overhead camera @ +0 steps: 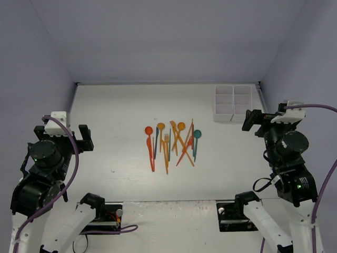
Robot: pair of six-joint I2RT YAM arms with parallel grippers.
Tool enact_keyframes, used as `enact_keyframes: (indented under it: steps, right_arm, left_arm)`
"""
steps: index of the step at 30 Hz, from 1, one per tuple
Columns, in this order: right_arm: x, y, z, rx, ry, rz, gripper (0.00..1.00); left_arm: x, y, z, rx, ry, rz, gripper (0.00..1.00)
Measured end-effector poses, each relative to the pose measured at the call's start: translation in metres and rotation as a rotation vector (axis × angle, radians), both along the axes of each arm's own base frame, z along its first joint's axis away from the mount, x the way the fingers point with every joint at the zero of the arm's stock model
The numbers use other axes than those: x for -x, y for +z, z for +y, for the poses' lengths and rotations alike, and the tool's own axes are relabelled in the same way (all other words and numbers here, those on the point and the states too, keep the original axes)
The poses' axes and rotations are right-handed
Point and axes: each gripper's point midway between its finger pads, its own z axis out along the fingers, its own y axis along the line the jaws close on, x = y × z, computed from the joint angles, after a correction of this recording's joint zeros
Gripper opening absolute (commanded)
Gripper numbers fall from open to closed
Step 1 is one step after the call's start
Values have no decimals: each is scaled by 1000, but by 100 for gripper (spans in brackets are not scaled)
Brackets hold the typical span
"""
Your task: Sort the eating utensils into containers
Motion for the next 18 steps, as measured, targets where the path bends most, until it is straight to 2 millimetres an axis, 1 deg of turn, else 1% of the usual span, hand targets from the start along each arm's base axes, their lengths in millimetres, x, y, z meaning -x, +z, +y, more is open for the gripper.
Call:
enact_keyframes:
  steps: [5, 7, 9, 11, 14, 18]
  right_arm:
    - [-8, -8, 3, -44, -9, 27, 100]
    - [-16, -16, 6, -64, -10, 56, 100]
    - [-28, -28, 11, -87, -11, 98, 100]
    - [-42, -46, 17, -121, -12, 157, 100]
    - [-64, -78, 32, -169, 9, 266, 100]
    - [-91, -128, 58, -233, 60, 437, 100]
  left_arm:
    - [-2, -2, -1, 16, 5, 8, 90]
    - [-5, -5, -3, 24, 8, 23, 90]
    - [-9, -9, -6, 35, 5, 43, 90]
    - [-12, -13, -9, 45, 2, 64, 90]
    - [-15, -18, -13, 58, -6, 86, 90]
    - [-12, -22, -14, 64, -7, 106, 90]
